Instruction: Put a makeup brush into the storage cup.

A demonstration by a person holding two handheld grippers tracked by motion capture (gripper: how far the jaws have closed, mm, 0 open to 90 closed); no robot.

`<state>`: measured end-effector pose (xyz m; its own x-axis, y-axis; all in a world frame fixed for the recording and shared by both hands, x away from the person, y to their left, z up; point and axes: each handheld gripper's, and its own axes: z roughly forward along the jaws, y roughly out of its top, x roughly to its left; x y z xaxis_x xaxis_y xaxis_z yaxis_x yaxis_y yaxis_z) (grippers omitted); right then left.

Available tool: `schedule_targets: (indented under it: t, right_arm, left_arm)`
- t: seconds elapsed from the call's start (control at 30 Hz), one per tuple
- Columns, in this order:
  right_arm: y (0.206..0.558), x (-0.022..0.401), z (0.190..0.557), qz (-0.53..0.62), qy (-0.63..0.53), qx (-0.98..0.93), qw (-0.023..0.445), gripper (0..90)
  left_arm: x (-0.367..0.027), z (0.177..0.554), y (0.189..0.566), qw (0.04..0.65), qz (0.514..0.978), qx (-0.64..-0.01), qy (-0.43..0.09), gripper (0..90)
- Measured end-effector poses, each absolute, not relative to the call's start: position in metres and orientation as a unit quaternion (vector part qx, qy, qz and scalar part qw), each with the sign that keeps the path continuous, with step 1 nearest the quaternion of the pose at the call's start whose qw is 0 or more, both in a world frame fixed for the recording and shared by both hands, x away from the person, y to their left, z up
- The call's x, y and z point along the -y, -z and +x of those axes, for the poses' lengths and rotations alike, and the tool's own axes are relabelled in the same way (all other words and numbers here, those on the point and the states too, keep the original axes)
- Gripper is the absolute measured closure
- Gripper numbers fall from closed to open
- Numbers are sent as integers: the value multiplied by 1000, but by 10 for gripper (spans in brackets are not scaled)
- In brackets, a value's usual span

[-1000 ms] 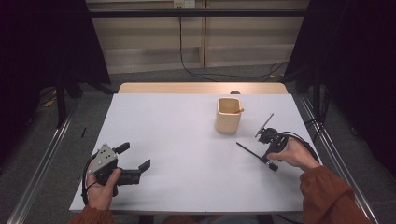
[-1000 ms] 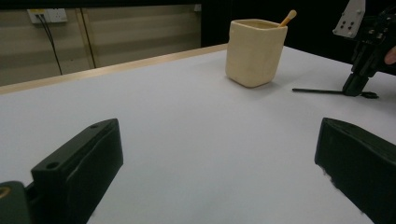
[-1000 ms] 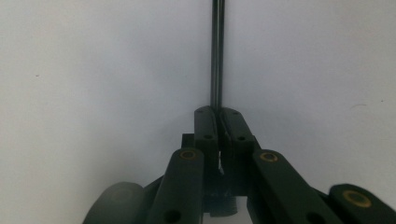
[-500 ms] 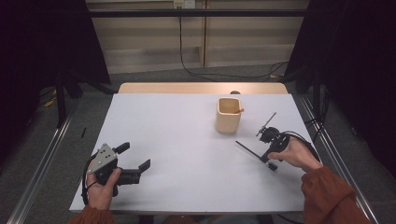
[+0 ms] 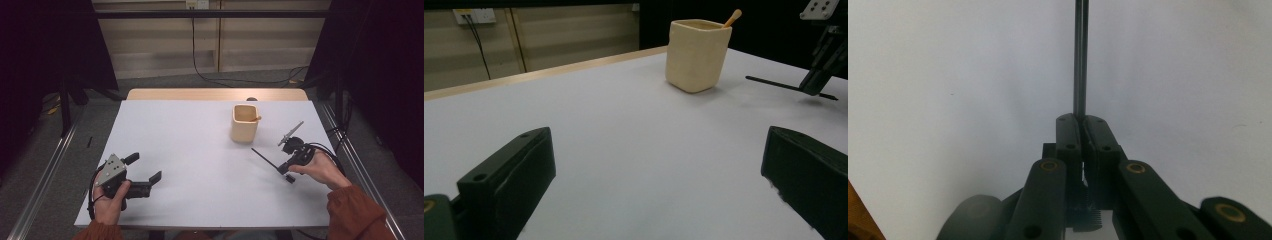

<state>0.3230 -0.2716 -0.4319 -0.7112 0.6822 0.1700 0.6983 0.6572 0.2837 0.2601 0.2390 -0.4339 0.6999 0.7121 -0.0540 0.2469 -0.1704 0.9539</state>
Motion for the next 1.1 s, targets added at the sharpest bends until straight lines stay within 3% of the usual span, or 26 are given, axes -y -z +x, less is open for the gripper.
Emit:
schedule_targets:
  t: [1.1]
  right_arm:
    - [413, 292, 295, -356, 373, 856, -42, 861]
  left_arm:
    - [-240, 260, 434, 555, 735, -329, -209, 10]
